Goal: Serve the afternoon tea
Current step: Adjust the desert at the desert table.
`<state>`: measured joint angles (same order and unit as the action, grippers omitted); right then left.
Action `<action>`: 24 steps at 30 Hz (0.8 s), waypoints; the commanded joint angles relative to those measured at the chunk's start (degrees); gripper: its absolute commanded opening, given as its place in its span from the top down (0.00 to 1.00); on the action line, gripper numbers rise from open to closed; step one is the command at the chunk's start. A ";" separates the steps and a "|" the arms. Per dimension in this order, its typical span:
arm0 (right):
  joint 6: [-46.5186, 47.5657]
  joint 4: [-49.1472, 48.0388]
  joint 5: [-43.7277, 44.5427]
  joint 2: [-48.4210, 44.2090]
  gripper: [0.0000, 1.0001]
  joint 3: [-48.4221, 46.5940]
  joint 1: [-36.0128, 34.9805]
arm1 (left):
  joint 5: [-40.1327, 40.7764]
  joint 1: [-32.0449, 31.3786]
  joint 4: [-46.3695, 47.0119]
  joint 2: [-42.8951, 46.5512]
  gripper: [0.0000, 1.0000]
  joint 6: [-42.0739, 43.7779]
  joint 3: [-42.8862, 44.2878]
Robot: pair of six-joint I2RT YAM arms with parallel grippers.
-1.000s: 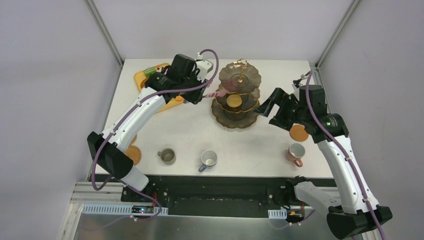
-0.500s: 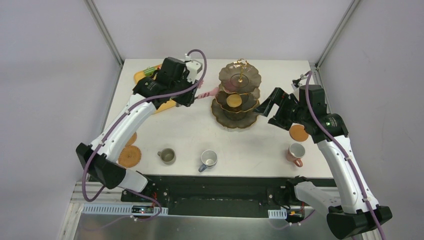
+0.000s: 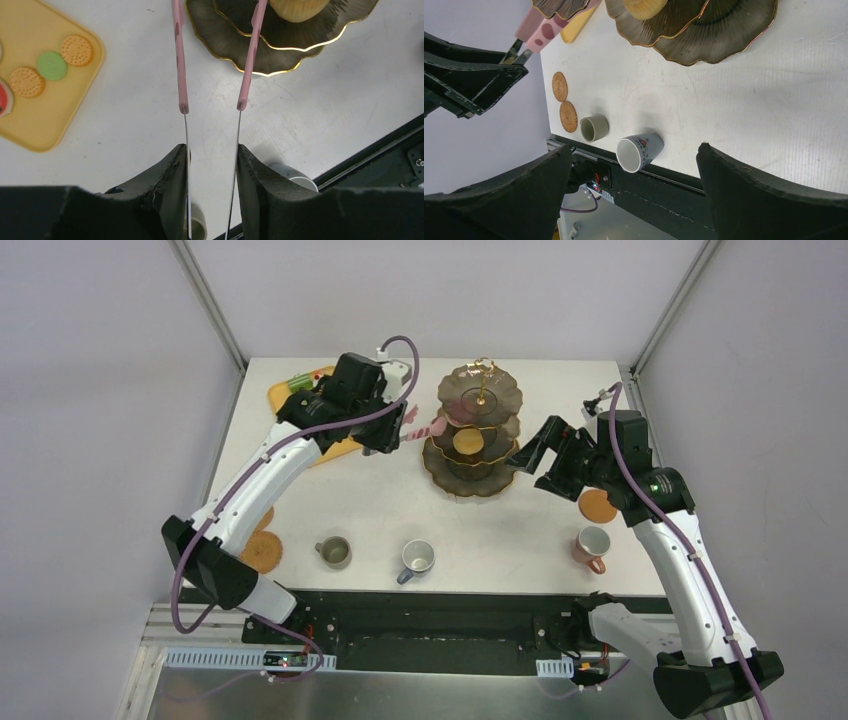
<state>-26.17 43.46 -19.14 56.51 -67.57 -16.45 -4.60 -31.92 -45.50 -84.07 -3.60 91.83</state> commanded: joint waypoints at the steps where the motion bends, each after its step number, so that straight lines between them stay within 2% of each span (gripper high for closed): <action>1: -0.19 -1.58 -0.31 -1.49 0.01 0.33 -0.17 | -2.30 -2.81 1.52 -2.75 0.63 -1.74 2.80; 8: -0.33 -1.71 -0.03 -1.52 0.01 0.32 -0.23 | 0.87 -6.19 0.04 -5.67 0.63 -1.72 3.57; 17: -0.61 -1.92 -0.30 -1.73 0.01 0.60 -0.20 | -2.29 -9.38 4.33 -6.55 0.63 -4.72 3.66; 24: -0.46 -1.69 -0.12 -2.05 0.01 0.60 -0.21 | 3.13 -9.31 3.09 -5.44 0.63 -4.41 3.27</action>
<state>-26.37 43.09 -19.09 55.79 -66.85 -16.45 -3.95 -40.91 -43.33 -90.76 -7.14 93.60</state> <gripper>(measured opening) 0.990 0.374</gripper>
